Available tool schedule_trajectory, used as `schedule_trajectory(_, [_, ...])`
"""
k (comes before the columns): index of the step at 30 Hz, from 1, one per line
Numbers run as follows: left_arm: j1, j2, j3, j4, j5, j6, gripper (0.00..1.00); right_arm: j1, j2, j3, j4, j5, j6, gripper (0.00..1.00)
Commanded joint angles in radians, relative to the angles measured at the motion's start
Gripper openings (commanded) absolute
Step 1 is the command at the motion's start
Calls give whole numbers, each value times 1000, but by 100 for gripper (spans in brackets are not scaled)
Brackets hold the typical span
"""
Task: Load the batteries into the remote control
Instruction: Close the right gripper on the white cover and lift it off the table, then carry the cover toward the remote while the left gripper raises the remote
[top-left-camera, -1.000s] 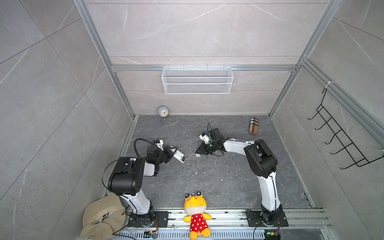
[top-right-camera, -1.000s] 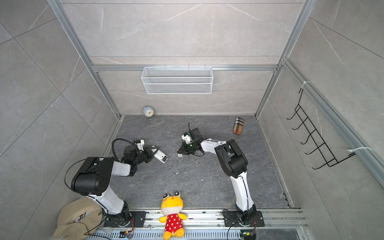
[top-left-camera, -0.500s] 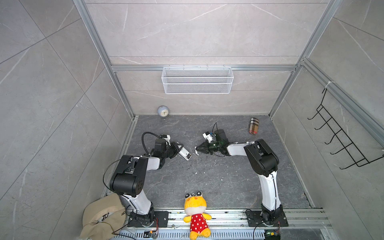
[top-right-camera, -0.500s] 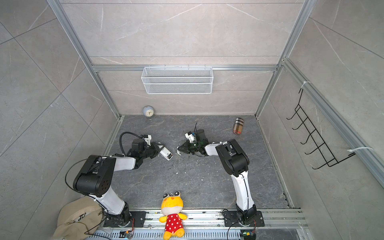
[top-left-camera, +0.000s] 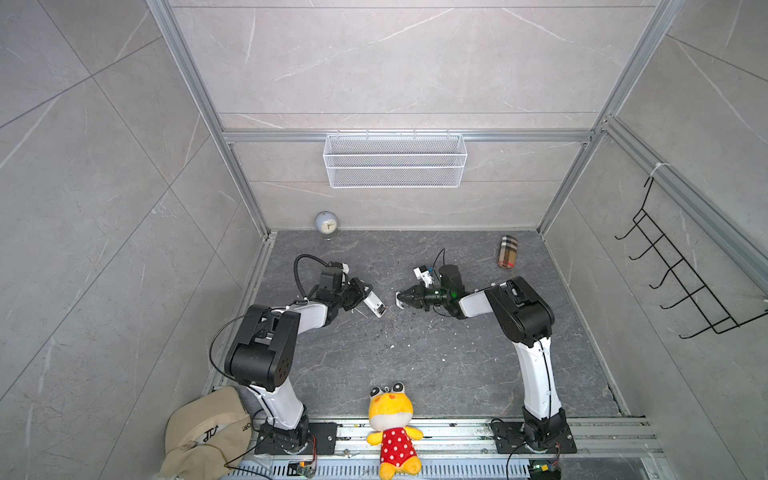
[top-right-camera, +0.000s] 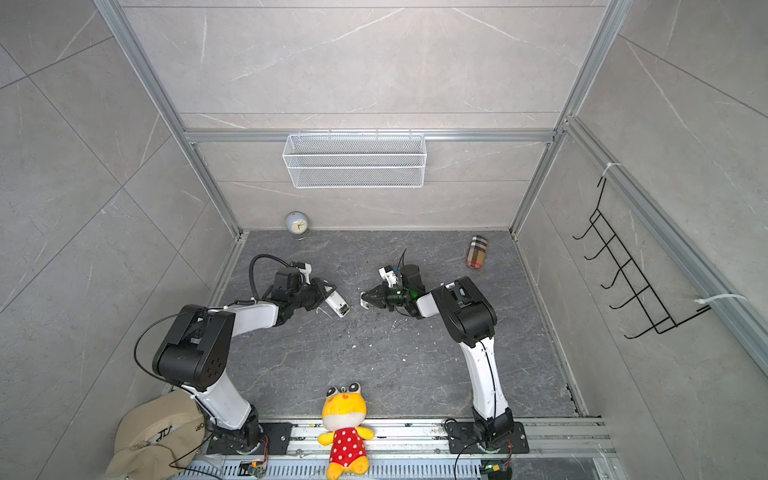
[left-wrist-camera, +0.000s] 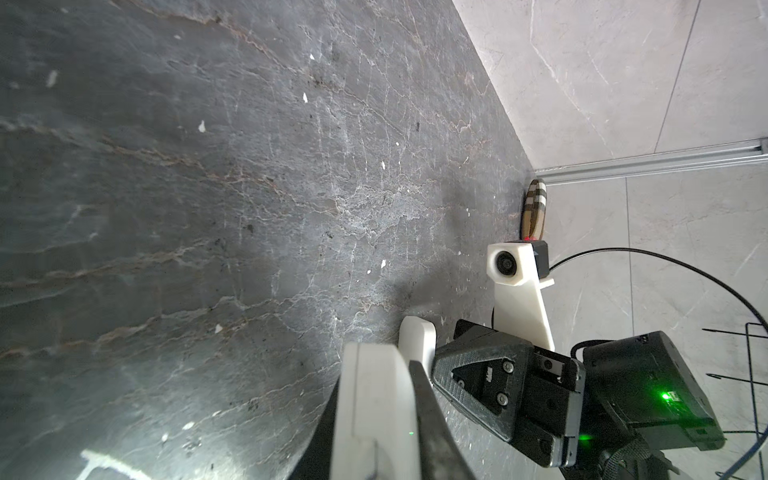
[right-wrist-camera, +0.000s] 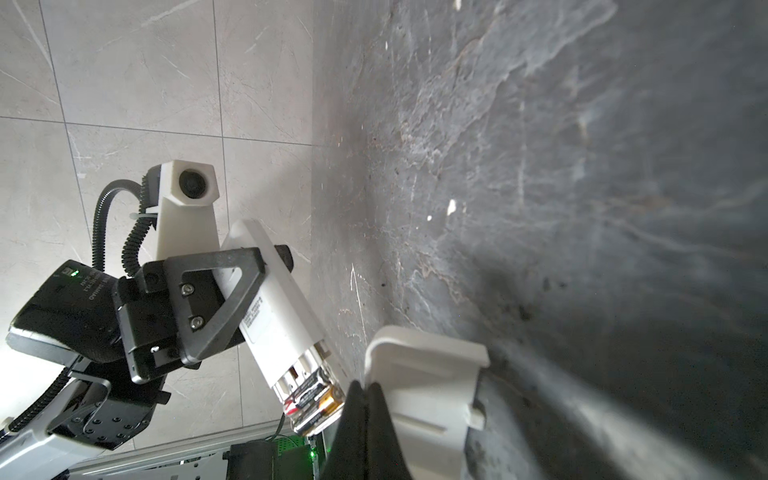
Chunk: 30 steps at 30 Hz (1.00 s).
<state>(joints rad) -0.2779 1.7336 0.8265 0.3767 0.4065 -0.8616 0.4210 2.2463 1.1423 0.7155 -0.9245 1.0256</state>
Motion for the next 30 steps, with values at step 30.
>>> schedule_trajectory(30, [-12, 20, -97, 188, -79, -103, 10, 33, -215, 20, -511, 139, -233, 0])
